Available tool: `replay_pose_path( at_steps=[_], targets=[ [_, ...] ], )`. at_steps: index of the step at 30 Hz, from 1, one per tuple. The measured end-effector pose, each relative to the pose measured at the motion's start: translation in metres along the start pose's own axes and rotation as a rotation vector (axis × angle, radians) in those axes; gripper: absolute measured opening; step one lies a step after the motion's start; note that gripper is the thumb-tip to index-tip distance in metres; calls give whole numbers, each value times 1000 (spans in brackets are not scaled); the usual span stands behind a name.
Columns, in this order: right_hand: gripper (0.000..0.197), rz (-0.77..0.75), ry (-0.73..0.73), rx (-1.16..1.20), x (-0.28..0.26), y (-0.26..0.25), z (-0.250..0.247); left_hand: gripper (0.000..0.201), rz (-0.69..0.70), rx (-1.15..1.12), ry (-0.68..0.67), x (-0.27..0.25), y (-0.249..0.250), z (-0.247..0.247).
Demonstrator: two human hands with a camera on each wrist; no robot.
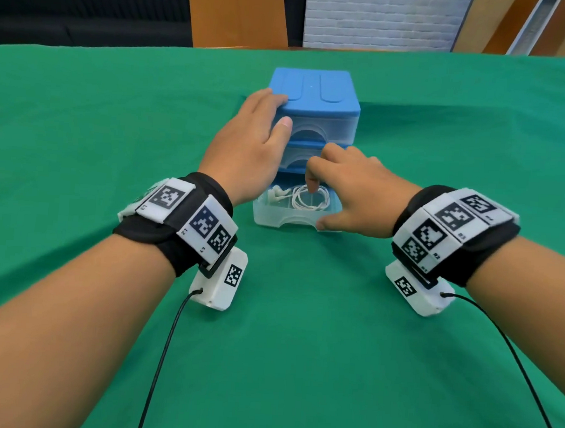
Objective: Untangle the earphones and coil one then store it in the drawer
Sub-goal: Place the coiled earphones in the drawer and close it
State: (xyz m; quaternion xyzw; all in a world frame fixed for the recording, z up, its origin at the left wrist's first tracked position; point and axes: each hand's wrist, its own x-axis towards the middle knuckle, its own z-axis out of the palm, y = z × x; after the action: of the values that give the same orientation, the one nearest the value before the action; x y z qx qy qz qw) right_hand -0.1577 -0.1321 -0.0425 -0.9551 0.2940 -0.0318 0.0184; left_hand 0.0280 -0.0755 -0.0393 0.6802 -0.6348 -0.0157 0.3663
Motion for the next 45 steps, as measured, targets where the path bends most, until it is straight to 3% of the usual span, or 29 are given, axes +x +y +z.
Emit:
replay_pose_path(
  at_steps=[3, 6, 8, 11, 14, 25, 37, 45],
  targets=[
    [54, 43, 94, -61, 6, -3, 1, 44, 7, 38, 11, 0, 0, -1],
    [60, 63, 360, -65, 7, -2, -7, 43, 17, 63, 26, 1, 0, -3],
    [78, 100, 488, -17, 6, 2, -12, 40, 20, 82, 30, 1, 1, -3],
    [130, 161, 319, -67, 11, 11, -7, 38, 19, 114, 37, 2, 0, -3],
    [148, 180, 244, -92, 17, 18, 3, 37, 3, 117, 38, 3, 1, -2],
    [127, 174, 392, -168, 34, 20, 8, 32, -16, 177, 39, 7, 6, -5],
    [113, 212, 436, -290, 47, 18, 8, 32, -9, 176, 58, 9, 5, -4],
    [103, 155, 409, -47, 36, 25, 1, 31, -12, 207, 45, 8, 7, -5]
  ],
)
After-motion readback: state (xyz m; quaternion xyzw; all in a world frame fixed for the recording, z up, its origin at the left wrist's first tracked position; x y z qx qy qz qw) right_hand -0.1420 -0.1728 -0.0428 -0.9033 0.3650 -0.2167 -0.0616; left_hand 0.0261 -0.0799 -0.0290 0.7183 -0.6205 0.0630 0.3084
